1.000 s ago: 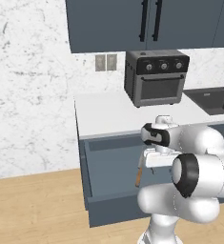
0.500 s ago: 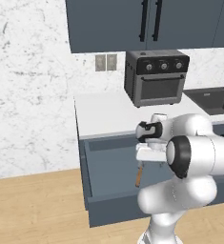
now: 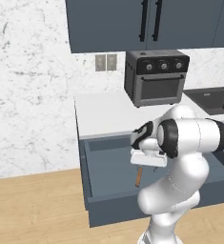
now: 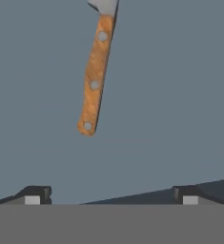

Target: Pick up the knife from the drawer and place it on the cutting board. Then place the meat from the plate to the cutting board.

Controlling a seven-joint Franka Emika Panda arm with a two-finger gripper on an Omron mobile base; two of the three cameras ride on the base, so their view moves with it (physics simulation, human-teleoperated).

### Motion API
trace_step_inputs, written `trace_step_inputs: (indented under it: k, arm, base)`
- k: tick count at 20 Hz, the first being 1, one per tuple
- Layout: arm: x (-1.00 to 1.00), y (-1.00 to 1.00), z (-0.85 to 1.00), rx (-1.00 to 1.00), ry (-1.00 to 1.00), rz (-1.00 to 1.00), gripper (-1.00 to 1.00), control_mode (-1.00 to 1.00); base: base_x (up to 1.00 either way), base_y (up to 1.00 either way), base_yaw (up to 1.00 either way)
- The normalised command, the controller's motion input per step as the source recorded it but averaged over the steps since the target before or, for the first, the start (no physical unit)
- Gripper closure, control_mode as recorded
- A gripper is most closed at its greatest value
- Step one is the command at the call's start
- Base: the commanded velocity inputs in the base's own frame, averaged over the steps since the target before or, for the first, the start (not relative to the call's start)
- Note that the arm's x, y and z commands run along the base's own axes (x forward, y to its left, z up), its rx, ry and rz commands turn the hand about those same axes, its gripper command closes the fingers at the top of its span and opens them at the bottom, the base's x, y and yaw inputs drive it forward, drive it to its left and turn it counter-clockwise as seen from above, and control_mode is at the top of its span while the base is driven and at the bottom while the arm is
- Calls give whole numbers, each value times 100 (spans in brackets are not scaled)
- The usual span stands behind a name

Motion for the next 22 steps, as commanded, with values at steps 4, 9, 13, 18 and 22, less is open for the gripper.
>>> trace_step_inputs:
  k: [4,9,13,18,22]
  arm:
    - [59,0,-37,-1,13,0,-100,-100]
    - [41,0,-42,0,3,0,-100,-100]
    - [41,0,-38,0,1,0,-100,-100]
    - [35,0,-38,0,3,0,-100,-100]
    - [1,-5,-23,0,3,0,-100,-100]
  base:
    - [0,0,0]
    - [0,0,0]
    - [0,0,0]
    - [0,0,0]
    - [0,0,0]
